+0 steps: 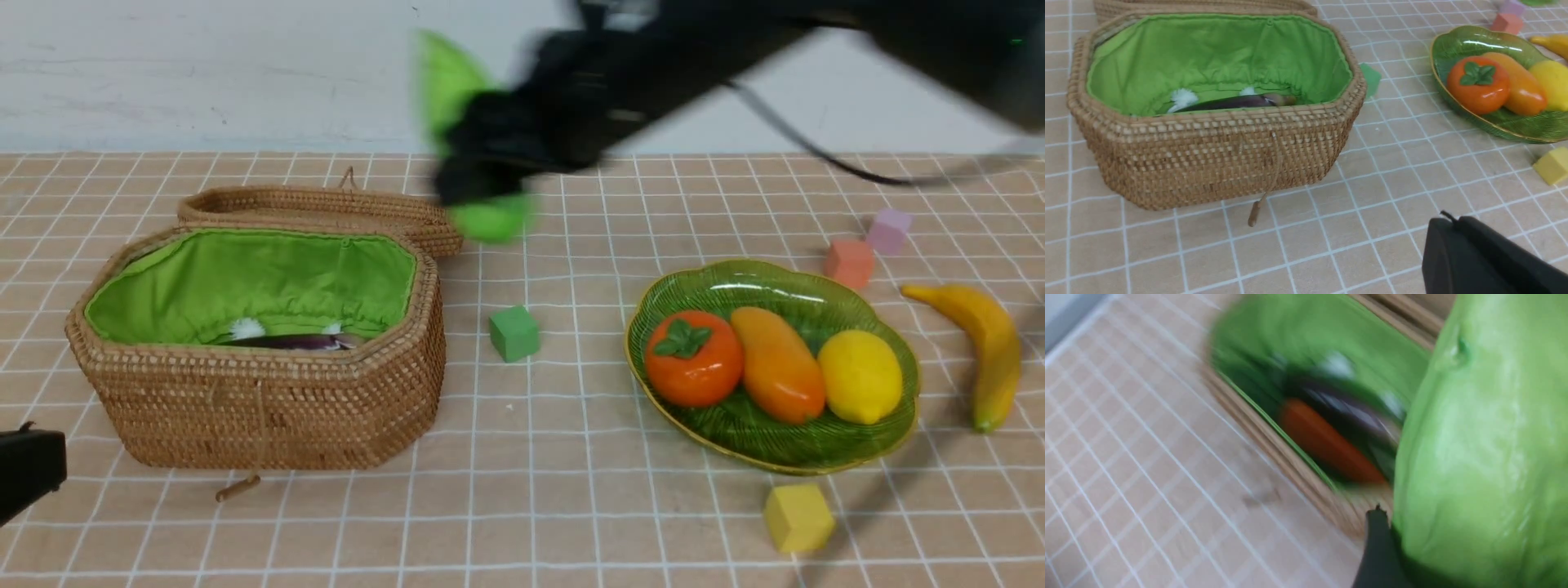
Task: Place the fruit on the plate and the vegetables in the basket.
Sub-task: Take a chayote with your right arm and place it on the basket on the left, then use the right arm to grab a banana and put it into the right plate
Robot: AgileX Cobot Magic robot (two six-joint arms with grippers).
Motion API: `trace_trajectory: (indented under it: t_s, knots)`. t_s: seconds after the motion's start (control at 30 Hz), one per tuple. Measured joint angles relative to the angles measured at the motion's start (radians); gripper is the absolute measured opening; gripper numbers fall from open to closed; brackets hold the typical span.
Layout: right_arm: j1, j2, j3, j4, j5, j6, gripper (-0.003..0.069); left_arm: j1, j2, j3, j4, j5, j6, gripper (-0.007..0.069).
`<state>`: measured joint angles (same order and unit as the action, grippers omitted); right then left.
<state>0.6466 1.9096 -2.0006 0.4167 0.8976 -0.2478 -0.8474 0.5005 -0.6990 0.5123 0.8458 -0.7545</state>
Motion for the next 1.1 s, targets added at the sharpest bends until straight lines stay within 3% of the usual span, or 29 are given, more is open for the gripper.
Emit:
trace_trajectory:
  t_s: [0.1, 0.23, 0.43, 0.53, 0.6, 0.7, 0.73, 0.77, 0.83, 0.93, 1.0, 1.07, 1.1]
  knots:
    - [0.064, 0.205, -0.263, 0.000, 0.001, -0.094, 0.0446, 0.000, 0.000, 0.000, 0.004, 0.002, -0.004, -0.0013]
    - [0.093, 0.375, -0.457, -0.009, 0.001, -0.190, 0.0459, 0.000, 0.000, 0.000, 0.004, 0.002, -0.006, -0.0013]
    - [0.096, 0.445, -0.523, -0.053, 0.029, -0.209, 0.0665, 0.000, 0.000, 0.000, -0.008, -0.014, 0.003, -0.0013]
    - [0.096, 0.409, -0.526, -0.092, 0.104, -0.190, 0.0665, 0.000, 0.000, 0.000, -0.013, -0.045, 0.034, -0.0013]
    - [0.097, 0.367, -0.528, -0.144, 0.161, -0.151, 0.0639, 0.000, 0.000, 0.000, -0.013, -0.070, 0.059, -0.0013]
    - [0.097, 0.260, -0.533, -0.314, 0.312, -0.014, 0.0510, 0.000, 0.000, 0.000, -0.023, -0.147, 0.140, -0.0013]
    - [0.096, 0.222, -0.535, -0.392, 0.339, 0.025, 0.0429, 0.000, 0.000, 0.000, -0.032, -0.171, 0.176, -0.0013]
    - [0.096, 0.216, -0.535, -0.405, 0.343, 0.030, 0.0429, 0.000, 0.000, 0.000, -0.035, -0.181, 0.183, -0.0013]
    - [0.077, 0.137, -0.509, -0.533, 0.355, 0.108, 0.0272, 0.000, 0.000, 0.000, -0.078, -0.235, 0.264, -0.0013]
    - [0.005, 0.006, -0.363, -0.627, 0.357, 0.239, 0.0084, 0.000, 0.000, 0.000, -0.156, -0.294, 0.379, -0.0013]
    - [-0.030, -0.038, -0.297, -0.637, 0.357, 0.279, 0.0051, 0.000, 0.000, 0.000, -0.185, -0.304, 0.420, -0.0013]
    - [-0.133, -0.123, -0.143, -0.639, 0.355, 0.351, 0.0024, 0.000, 0.000, 0.000, -0.237, -0.312, 0.504, -0.0013]
    - [-0.253, -0.185, 0.004, -0.636, 0.350, 0.412, 0.0033, 0.000, 0.000, 0.000, -0.289, -0.312, 0.582, -0.0013]
